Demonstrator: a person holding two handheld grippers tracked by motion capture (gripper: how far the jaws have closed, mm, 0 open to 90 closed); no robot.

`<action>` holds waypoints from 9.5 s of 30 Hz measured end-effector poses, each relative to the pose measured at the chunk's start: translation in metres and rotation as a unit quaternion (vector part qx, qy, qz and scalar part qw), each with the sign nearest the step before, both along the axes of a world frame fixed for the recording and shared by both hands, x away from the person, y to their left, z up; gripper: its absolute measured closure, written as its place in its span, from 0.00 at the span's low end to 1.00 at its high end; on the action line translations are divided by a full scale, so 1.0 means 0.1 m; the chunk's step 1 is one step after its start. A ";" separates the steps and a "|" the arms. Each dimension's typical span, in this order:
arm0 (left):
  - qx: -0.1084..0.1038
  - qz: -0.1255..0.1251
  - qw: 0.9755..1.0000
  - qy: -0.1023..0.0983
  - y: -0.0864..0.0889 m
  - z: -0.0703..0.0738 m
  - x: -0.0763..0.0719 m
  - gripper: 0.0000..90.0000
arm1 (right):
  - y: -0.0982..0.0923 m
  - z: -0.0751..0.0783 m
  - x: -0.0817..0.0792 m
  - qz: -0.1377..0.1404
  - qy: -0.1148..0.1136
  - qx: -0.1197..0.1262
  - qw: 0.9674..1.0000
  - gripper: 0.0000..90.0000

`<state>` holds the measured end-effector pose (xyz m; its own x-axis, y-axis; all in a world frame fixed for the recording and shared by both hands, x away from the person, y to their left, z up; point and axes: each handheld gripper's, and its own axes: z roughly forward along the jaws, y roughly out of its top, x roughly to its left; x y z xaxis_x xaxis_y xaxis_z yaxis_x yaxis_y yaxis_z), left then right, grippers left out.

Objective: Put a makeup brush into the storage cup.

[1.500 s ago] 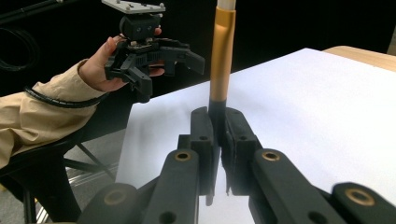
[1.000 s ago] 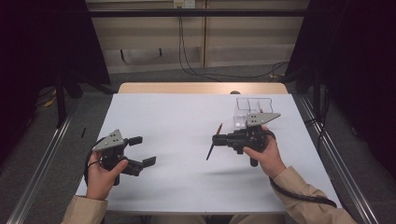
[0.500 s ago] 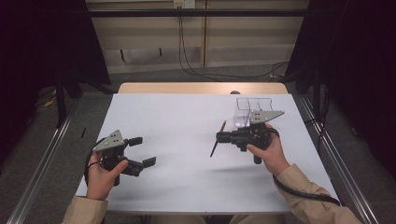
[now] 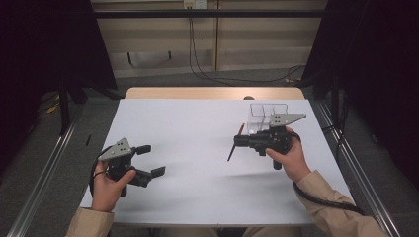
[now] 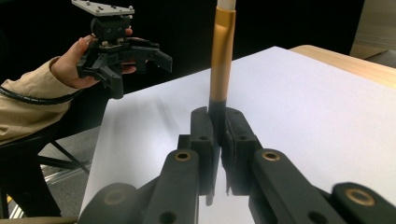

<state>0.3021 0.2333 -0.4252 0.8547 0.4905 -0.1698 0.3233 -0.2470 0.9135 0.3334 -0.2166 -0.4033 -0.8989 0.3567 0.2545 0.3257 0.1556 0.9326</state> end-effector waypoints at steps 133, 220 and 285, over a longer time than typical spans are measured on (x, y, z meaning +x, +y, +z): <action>0.000 -0.005 1.000 -0.008 -0.01 0.00 0.00 0.00 | -1.31 0.44 0.65 -0.230 -0.006 -0.105 0.967 0.94; 0.004 -0.005 1.000 -0.012 0.01 0.01 -0.01 0.00 | -1.36 0.13 0.73 -0.257 0.019 -0.106 0.960 0.53; 0.005 -0.016 1.000 -0.016 -0.05 0.01 0.00 0.00 | -1.28 0.00 0.05 -0.242 -0.017 -0.090 0.966 0.06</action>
